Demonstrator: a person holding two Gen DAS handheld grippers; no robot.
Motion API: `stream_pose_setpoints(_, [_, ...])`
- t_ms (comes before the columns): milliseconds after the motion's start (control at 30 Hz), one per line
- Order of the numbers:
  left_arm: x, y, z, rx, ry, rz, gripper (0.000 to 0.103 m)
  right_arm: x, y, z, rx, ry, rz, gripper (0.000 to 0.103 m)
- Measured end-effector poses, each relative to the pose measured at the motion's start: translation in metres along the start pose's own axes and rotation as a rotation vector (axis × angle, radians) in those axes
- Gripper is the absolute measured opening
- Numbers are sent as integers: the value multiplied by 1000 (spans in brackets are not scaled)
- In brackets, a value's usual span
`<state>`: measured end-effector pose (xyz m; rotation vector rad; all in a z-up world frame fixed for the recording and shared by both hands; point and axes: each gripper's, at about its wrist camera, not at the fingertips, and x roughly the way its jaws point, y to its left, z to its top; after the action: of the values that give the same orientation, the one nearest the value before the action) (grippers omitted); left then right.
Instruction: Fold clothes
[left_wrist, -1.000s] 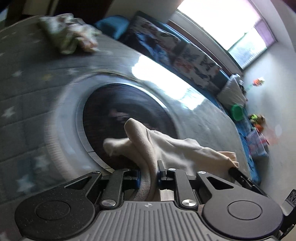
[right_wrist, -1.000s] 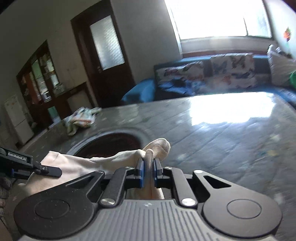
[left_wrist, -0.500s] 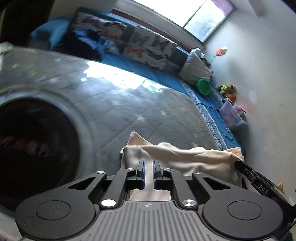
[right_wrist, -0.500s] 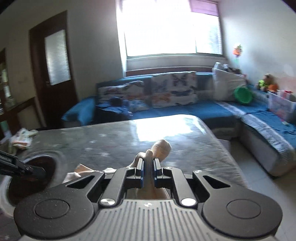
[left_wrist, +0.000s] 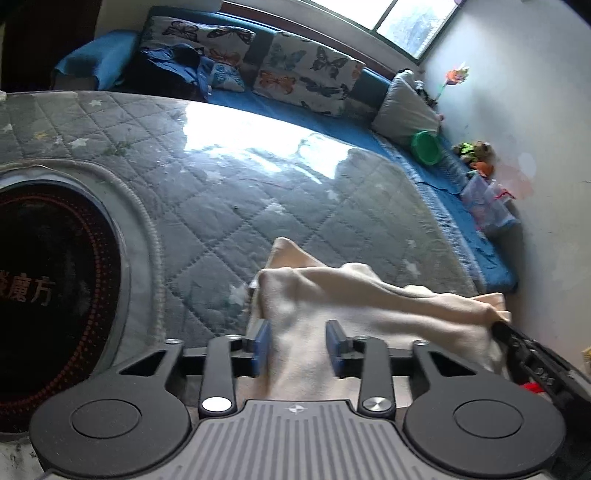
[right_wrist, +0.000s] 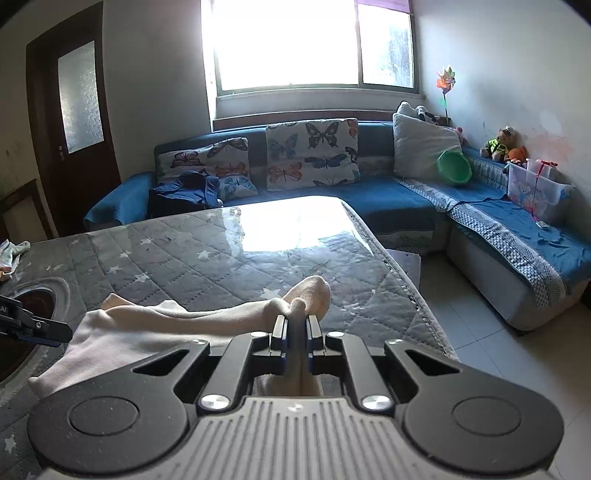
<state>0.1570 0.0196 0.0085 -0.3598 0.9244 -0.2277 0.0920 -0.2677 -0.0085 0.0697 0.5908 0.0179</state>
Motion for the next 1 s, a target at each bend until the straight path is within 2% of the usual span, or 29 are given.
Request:
stream_pose_setpoints(100, [7,3,0,-14,12,20,42,2,-4,-3,6,9,-4,8])
stream_pose_setpoints(200, [15,3,-2,-22,40,9,38,7,-6,-4,-1,21,-11,8])
stream_pose_setpoints(300, [18,0,-5,-12,60,-6,15,9,-7,-4,-3,22,-20,8])
stream_pose_setpoints(400, [16,-2,-8,-6,68,-17,12,10,-7,-3,-11,16,-35,8])
stream_pose_setpoints(667, [3,-21,-26,54,46,-22,11,4,-10,-1,-26,-4,-75,8])
stream_pose_setpoints(967, [8,-17,-20,60,43,11,12,17,-16,-12,-37,71,-107,13])
stream_pose_setpoints(1000, [8,-16,-20,57,45,11,16,17,-16,-13,-38,68,-112,15])
